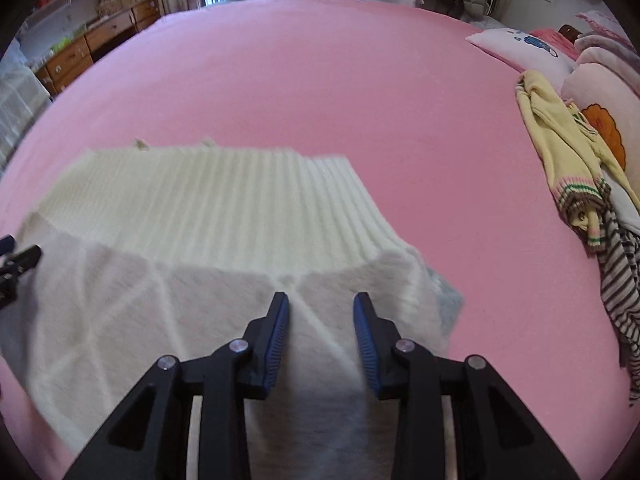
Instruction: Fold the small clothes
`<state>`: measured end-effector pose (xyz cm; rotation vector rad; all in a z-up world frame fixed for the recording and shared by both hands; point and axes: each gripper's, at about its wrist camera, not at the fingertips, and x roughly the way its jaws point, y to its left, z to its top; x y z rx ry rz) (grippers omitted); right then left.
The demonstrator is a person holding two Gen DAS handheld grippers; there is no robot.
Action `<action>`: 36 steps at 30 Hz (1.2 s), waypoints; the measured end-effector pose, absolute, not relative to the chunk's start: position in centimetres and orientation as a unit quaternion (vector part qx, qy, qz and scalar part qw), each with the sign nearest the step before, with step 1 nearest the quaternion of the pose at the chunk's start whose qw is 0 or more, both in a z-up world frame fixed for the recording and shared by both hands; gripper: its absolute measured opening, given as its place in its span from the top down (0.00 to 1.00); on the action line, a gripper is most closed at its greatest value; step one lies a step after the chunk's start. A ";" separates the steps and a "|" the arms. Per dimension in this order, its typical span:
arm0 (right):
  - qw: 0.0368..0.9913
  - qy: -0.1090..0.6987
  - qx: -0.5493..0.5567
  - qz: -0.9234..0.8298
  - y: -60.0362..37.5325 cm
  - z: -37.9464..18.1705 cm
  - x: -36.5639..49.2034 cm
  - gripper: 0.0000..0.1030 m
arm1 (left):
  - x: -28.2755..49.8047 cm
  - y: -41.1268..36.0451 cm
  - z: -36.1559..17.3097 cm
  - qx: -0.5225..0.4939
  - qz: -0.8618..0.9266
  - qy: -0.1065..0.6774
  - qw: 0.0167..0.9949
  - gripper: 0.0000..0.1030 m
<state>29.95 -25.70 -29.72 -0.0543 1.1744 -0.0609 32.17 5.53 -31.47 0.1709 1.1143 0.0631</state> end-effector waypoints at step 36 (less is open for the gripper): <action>0.819 0.567 0.079 -0.050 -29.2 -28.3 18.4 0.98 | 21.3 13.1 -31.6 0.001 0.023 0.557 0.830 0.18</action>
